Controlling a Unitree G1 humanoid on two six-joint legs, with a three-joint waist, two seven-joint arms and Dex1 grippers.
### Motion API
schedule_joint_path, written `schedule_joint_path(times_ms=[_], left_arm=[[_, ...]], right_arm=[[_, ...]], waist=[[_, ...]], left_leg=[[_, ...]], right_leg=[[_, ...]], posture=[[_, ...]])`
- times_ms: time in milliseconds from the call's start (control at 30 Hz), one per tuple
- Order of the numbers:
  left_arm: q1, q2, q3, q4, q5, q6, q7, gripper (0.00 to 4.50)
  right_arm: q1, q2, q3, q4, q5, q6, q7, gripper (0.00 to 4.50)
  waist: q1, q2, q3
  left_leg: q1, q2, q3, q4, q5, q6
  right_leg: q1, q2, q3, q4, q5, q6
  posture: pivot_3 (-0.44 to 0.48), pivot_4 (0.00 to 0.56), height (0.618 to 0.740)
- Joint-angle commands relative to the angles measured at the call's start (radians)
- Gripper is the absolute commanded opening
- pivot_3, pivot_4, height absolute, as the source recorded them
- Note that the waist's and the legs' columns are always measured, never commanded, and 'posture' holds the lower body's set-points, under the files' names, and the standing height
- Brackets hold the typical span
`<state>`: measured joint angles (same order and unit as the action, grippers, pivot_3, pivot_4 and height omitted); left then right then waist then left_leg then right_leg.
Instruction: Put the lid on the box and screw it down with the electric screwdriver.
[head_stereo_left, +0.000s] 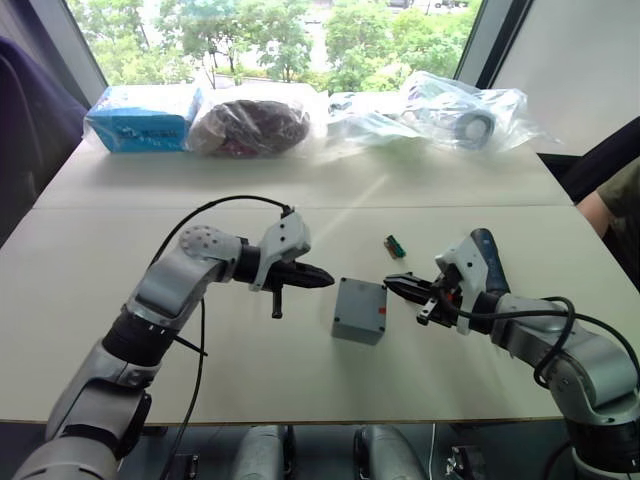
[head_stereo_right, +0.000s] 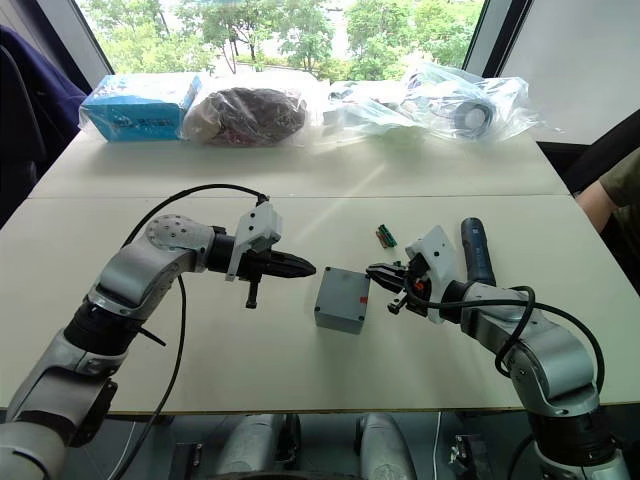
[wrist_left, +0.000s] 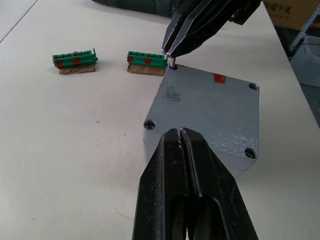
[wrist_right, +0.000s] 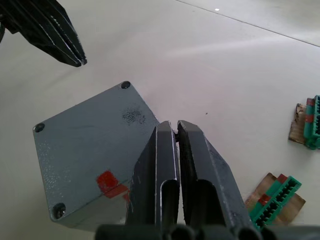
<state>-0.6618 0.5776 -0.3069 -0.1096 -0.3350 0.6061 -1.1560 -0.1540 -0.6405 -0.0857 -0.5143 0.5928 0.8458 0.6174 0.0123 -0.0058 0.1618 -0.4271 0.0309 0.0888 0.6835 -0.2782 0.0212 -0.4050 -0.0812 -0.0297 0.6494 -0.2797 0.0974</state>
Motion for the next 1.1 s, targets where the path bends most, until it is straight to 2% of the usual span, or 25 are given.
schedule_joint_path(times_ms=[33,600,633,667,800,967,1100], left_arm=[[-0.003,-0.002,0.009,-0.008,-0.001,-0.013,-0.002,0.00],[-0.004,-0.005,0.010,-0.004,0.001,-0.018,0.003,0.00],[-0.004,-0.004,0.010,-0.005,0.001,-0.019,0.002,0.00],[-0.004,-0.005,0.010,-0.005,0.001,-0.020,0.003,0.00],[-0.007,-0.007,0.008,-0.001,0.004,-0.025,0.003,0.00],[-0.015,-0.021,0.008,0.006,0.002,-0.032,0.003,0.00],[-0.021,-0.035,0.005,0.014,0.008,-0.051,-0.001,0.00]], right_arm=[[-0.010,-0.012,-0.016,-0.017,0.011,-0.003,0.004,0.10],[-0.020,0.007,0.030,-0.015,0.003,-0.012,-0.007,0.10],[-0.020,0.007,0.029,-0.015,0.002,-0.012,-0.007,0.63],[-0.019,0.000,0.032,-0.017,-0.001,-0.014,-0.001,0.88],[-0.019,-0.015,0.033,-0.026,-0.001,-0.012,0.008,2.53],[-0.033,-0.026,0.002,-0.037,0.018,0.010,-0.003,4.35],[-0.084,-0.007,-0.108,-0.011,0.091,0.103,-0.070,4.45]], waist=[[0.000,0.000,0.000],[0.000,0.000,0.000],[0.000,0.000,0.000],[0.000,0.000,0.000],[0.000,0.000,0.000],[0.000,0.000,0.000],[0.000,0.000,0.000]], left_leg=[[0.000,0.000,0.000,0.000,0.000,0.000],[0.000,0.000,0.000,0.000,0.000,0.000],[0.000,0.000,0.000,0.000,0.000,0.000],[0.000,0.000,0.000,0.000,0.000,0.000],[0.000,0.000,0.000,0.000,0.000,0.000],[0.000,0.000,0.000,0.000,0.000,0.000],[0.000,0.000,0.000,0.000,0.000,0.000]], right_leg=[[0.000,0.000,0.000,0.000,0.000,0.000],[0.000,0.000,0.000,0.000,0.000,0.000],[0.000,0.000,0.000,0.000,0.000,0.000],[0.000,0.000,0.000,0.000,0.000,0.000],[0.000,0.000,0.000,0.000,0.000,0.000],[0.000,0.000,0.000,0.000,0.000,0.000],[0.000,0.000,0.000,0.000,0.000,0.000]], posture=[[0.000,0.150,0.740],[0.000,0.150,0.740],[0.000,0.150,0.740],[0.000,0.150,0.740],[0.000,0.150,0.740],[0.000,0.150,0.740],[0.000,0.150,0.740]])
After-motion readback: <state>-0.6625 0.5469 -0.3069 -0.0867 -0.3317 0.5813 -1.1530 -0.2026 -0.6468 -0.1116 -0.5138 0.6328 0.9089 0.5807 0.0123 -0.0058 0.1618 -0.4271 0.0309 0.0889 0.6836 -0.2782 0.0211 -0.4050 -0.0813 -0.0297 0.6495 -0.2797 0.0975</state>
